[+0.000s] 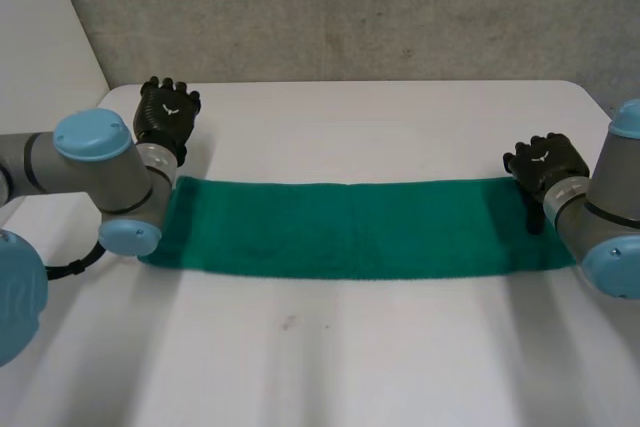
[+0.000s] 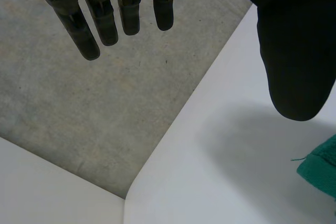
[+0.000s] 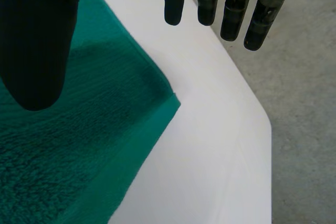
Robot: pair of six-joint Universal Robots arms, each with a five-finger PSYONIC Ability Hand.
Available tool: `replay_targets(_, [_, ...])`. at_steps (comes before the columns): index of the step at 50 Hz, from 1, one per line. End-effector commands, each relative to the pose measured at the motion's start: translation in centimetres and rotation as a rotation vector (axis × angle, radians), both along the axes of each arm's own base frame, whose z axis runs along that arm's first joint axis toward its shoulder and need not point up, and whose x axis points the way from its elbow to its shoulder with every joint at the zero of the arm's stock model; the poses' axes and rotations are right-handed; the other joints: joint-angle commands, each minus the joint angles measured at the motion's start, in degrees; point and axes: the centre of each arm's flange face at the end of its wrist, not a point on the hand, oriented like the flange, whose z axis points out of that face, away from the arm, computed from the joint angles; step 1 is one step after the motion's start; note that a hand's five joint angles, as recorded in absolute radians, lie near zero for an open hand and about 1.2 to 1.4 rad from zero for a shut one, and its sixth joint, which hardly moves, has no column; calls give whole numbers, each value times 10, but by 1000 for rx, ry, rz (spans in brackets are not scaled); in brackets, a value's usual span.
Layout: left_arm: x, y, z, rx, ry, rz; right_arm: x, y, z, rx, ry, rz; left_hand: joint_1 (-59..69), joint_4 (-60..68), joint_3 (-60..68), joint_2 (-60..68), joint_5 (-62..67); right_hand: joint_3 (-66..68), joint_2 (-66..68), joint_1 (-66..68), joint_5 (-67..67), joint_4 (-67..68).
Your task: Fold the towel.
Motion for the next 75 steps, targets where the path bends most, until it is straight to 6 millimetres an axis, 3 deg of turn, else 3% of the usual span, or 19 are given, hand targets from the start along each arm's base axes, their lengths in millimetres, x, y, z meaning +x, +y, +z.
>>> replay_targets(1, [7, 28, 16, 43, -7, -5, -10, 10, 13, -9, -23, 4, 21, 21, 25, 22, 20, -22, -29, -17, -36, -34])
replay_targets(11, [21, 111, 36, 176, 91, -32, -44, 30, 18, 76, -130, -13, -33, -33, -29, -32, -34, 2, -5, 7, -12, -10])
replay_targets(19, [31, 142, 27, 267, 168, -26, -65, 28, 8, 154, -209, -6, -38, -38, -34, -37, -39, 68, 61, 73, 54, 56])
replay_targets(28, [35, 151, 19, 301, 162, -18, -77, 16, -24, 223, -232, -23, -40, -39, -36, -39, -41, 184, 177, 188, 170, 172])
replay_targets(31, [35, 151, 18, 306, 162, -18, -80, 12, -34, 244, -230, -33, -41, -41, -38, -41, -42, 301, 295, 306, 287, 289])
replay_targets(33, [36, 153, 17, 310, 161, -17, -85, 9, -38, 248, -230, -49, -41, -41, -38, -41, -42, 521, 514, 525, 507, 509])
replay_targets(34, [36, 154, 17, 312, 161, -17, -87, 7, -37, 245, -230, -60, -41, -41, -38, -41, -42, 672, 665, 677, 658, 660])
replay_targets(39, [37, 155, 23, 296, 167, -17, -121, -10, -30, 141, -186, -205, -45, -44, -41, -44, -46, 678, 671, 683, 664, 666])
replay_targets(44, [39, 157, 30, 278, 173, -15, -157, -29, 0, -21, -80, -347, -45, -44, -41, -44, -46, 678, 671, 683, 664, 666])
replay_targets(51, [44, 160, 39, 255, 181, -6, -165, -37, 15, -65, 83, -316, -48, -48, -44, -47, -49, 678, 671, 683, 664, 666])
replay_targets(55, [47, 163, 40, 256, 183, 2, -117, -33, 28, -116, 69, -181, -48, -48, -44, -47, -49, 678, 671, 683, 664, 666])
replay_targets(56, [48, 163, 40, 256, 183, 4, -85, -28, 39, -152, 34, -95, -48, -48, -44, -47, -49, 678, 671, 683, 664, 666])
replay_targets(58, [48, 164, 40, 255, 184, 3, -55, -19, 50, -185, 0, -8, -48, -48, -44, -47, -49, 678, 671, 683, 664, 666])
replay_targets(59, [48, 164, 40, 255, 184, 2, -27, -6, 60, -212, -26, 81, -48, -48, -44, -47, -49, 678, 671, 683, 664, 666])
replay_targets(62, [48, 166, 43, 249, 185, 3, 0, 8, 65, -230, -44, 178, -48, -48, -44, -47, -49, 678, 671, 683, 664, 666])
replay_targets(63, [48, 166, 43, 247, 186, 2, 44, 34, 68, -247, -67, 345, -48, -48, -44, -47, -49, 678, 671, 683, 664, 666])
replay_targets(66, [48, 167, 44, 246, 186, 1, 86, 65, 69, -258, -91, 519, -48, -48, -44, -47, -49, 678, 671, 683, 664, 666])
replay_targets(71, [44, 170, 43, 247, 184, -13, 152, 118, 29, -210, -71, 805, -48, -48, -44, -47, -49, 678, 671, 683, 664, 666])
replay_targets(75, [40, 173, 43, 250, 182, -28, 181, 145, -4, -164, -8, 914, -48, -48, -44, -47, -49, 678, 671, 683, 664, 666])
